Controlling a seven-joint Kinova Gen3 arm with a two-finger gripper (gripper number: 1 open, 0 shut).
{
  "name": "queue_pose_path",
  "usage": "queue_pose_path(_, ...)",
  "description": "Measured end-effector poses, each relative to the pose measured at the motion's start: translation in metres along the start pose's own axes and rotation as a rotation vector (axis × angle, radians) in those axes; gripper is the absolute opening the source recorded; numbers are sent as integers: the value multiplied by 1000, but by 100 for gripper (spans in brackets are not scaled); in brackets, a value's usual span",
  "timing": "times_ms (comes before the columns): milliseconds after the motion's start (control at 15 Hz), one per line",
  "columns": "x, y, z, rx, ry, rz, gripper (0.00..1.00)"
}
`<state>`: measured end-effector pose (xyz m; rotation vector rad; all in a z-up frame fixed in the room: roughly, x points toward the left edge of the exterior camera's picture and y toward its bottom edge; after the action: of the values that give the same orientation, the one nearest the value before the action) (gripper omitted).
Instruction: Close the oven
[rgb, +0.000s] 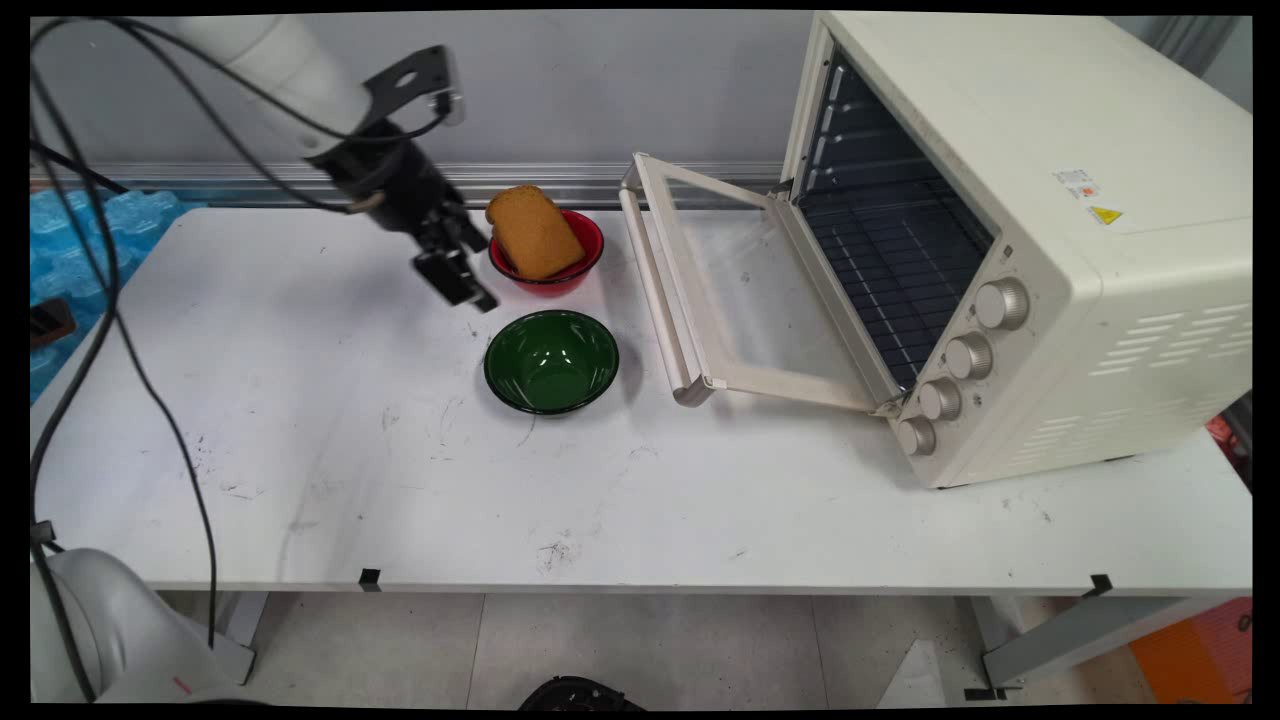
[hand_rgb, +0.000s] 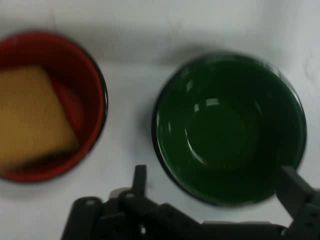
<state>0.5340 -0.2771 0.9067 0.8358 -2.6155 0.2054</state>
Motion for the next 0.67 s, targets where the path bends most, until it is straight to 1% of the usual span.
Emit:
queue_pose_path(67, 6, -3, 5, 0, 15, 2, 100)
queue_pose_path(133, 12, -6, 11, 1, 30, 5, 0)
queue_pose_path(400, 29, -17, 33, 3, 79, 12, 0)
queue_pose_path(667, 38, -28, 51, 10, 123, 12, 0)
